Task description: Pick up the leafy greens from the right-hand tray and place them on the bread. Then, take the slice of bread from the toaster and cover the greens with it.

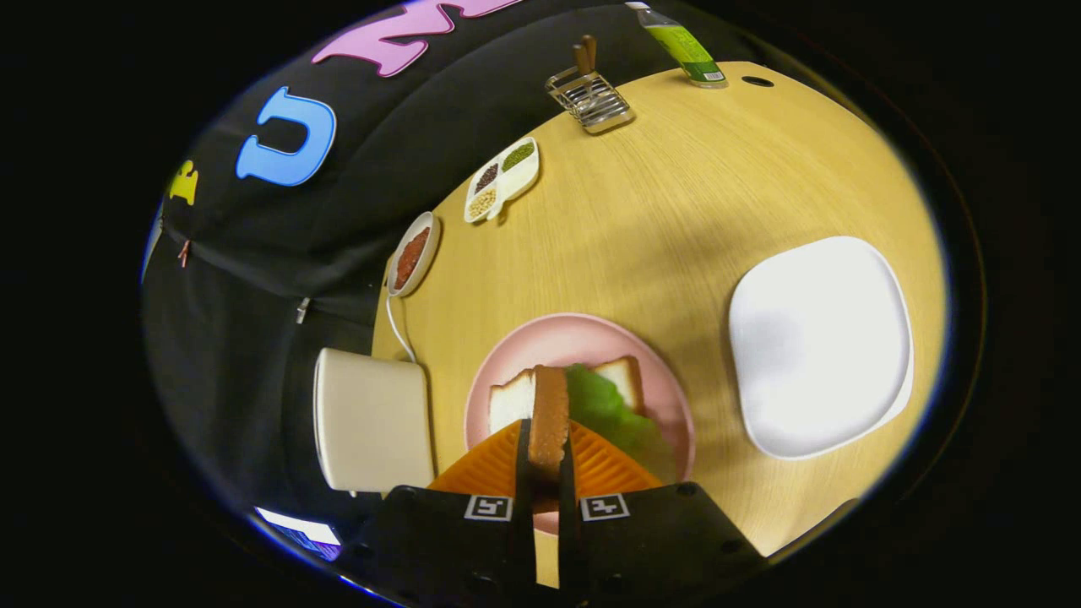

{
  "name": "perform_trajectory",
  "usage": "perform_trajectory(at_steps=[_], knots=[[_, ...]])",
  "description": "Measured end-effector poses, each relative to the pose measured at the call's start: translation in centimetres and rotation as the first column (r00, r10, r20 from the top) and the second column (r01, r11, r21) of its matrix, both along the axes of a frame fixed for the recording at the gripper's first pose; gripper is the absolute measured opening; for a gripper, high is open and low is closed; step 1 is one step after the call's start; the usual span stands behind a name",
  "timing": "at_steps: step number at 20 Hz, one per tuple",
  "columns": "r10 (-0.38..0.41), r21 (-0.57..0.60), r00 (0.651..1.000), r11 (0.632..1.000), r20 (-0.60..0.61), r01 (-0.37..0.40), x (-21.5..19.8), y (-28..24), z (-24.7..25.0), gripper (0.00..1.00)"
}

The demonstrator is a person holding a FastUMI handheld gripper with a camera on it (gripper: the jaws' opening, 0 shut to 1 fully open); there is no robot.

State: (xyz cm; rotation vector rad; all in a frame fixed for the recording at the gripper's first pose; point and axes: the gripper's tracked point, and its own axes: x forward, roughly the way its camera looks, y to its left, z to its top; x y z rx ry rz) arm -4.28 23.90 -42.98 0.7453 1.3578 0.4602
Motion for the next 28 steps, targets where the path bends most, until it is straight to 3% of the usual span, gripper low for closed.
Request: perform_trajectory(at_steps=[2, 3, 4, 7, 9, 14, 18, 19, 23, 28], knots=[[0.011, -0.061, 1.0, 0.998, 0.002, -0.011, -0.1, -0.8, -1.1, 0.19], [0.024, -0.071, 1.0, 0.997, 0.008, -0.023, -0.3, -0.9, -1.3, 0.35], [0.032, -0.1, 0.999, 0.995, 0.018, -0.03, -0.2, -1.2, -1.4, 0.35], [0.088, -0.184, 0.993, 0.98, 0.079, -0.073, -0.1, -2.1, -1.8, 0.53], [0.132, -0.238, 0.984, 0.966, 0.116, -0.102, 0.0, -2.6, -1.8, 0.59], [0.162, -0.294, 0.967, 0.951, 0.194, -0.101, 0.3, -3.9, -0.7, 0.64], [0.15, -0.316, 0.951, 0.947, 0.269, -0.06, 1.1, -5.6, 1.2, 0.87], [0.149, -0.324, 0.945, 0.945, 0.291, -0.05, 1.3, -6.1, 1.6, 0.98], [0.141, -0.37, 0.905, 0.929, 0.402, 0.02, 3.6, -7.9, 5.0, 0.99], [0.112, -0.357, 0.829, 0.927, 0.548, 0.111, 6.2, -8.5, 11.6, 0.99]])
